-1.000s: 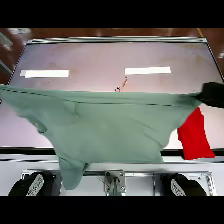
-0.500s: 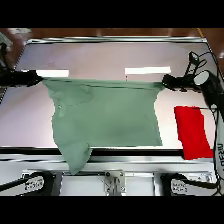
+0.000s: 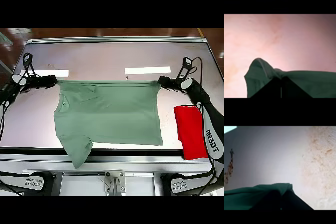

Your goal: Fold the shirts.

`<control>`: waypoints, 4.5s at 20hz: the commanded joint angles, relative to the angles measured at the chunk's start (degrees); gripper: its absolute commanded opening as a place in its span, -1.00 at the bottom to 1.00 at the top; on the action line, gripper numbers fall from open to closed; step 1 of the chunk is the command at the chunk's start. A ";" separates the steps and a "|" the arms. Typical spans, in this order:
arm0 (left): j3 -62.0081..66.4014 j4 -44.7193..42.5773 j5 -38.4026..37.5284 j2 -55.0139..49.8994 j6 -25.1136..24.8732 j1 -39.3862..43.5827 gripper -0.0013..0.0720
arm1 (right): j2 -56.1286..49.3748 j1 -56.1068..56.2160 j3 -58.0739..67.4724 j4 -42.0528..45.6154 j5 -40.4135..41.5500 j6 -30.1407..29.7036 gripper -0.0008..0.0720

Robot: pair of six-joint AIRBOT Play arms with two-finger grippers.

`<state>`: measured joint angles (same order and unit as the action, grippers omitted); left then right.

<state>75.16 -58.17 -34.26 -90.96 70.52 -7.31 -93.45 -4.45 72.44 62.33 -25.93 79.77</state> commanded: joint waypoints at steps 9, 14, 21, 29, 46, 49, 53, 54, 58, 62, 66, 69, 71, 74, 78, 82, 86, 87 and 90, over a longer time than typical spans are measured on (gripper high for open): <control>0.04 0.17 -1.46 -3.69 0.20 1.92 -0.87 | -2.21 3.17 0.57 1.84 5.14 -6.10 -0.82; 2.58 -1.42 -12.15 -3.69 0.17 1.60 -0.87 | -1.05 1.97 0.59 2.29 -4.20 -2.56 -0.82; 6.32 -8.55 -37.16 -5.73 6.62 -0.22 -0.87 | 0.50 -0.72 0.50 9.25 -29.70 7.39 -0.82; 5.14 -8.70 -37.38 -8.66 11.26 -0.28 -0.59 | -1.86 0.98 0.52 6.01 -32.85 9.57 -0.74; -32.13 -1.68 -47.39 20.31 0.55 -14.82 0.82 | 27.39 -16.44 -24.76 10.58 -52.65 0.79 0.64; -40.50 0.68 -44.17 21.11 -2.21 -14.95 0.80 | 29.05 -16.44 -26.62 5.25 -48.89 0.52 0.64; -44.17 4.96 -39.19 21.11 -2.75 -14.75 0.57 | 29.05 -16.44 -26.62 -0.22 -46.84 0.55 0.64; -44.57 5.05 -39.19 21.00 -4.39 -14.62 0.44 | 29.05 -16.44 -26.62 -0.50 -46.84 0.55 0.64; -44.83 3.19 -38.32 20.90 -6.08 -14.47 0.46 | 29.05 -16.44 -26.62 -0.50 -47.06 0.57 0.64; -44.81 -2.16 -38.47 20.90 -5.35 -14.45 0.67 | 29.03 -16.44 -26.62 -0.44 -47.12 0.61 0.64; -44.83 4.24 -33.90 20.87 -5.35 -14.43 0.62 | 29.05 -16.44 -26.62 -0.42 -47.10 1.25 0.64; -44.94 6.12 -33.24 19.12 -5.05 -12.61 0.34 | 29.05 -16.44 -26.62 -0.42 -47.15 1.44 0.64; -45.53 6.40 -33.24 16.63 -4.70 -9.53 0.36 | 29.05 -16.44 -26.62 -0.44 -47.39 2.05 0.64; -45.62 7.15 -33.03 13.25 -4.72 -5.22 -0.16 | 29.05 -16.44 -26.62 -0.39 -49.11 2.08 0.64; -44.74 8.15 -34.34 13.29 -4.92 -4.94 -0.87 | 29.05 -16.44 -26.62 1.42 -52.17 2.08 0.64; -43.10 8.13 -37.07 14.64 -5.01 -4.94 -0.87 | 29.05 -16.46 -29.18 9.18 -56.43 2.21 0.64; -41.90 8.11 -38.51 18.14 -5.35 -4.94 -0.87 | 28.98 -16.46 -36.89 6.10 -49.99 2.93 0.88; -41.88 8.11 -38.51 19.02 -5.35 -4.94 -0.87 | 28.76 -16.44 -38.38 5.51 -47.58 4.04 0.88; -41.86 8.13 -39.87 20.26 -5.33 -4.94 -0.87 | 25.81 -16.44 -39.95 1.97 -42.42 4.07 0.87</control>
<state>33.04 -50.11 -72.73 -72.14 65.30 -12.23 -65.80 -20.88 34.87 67.05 -73.76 83.02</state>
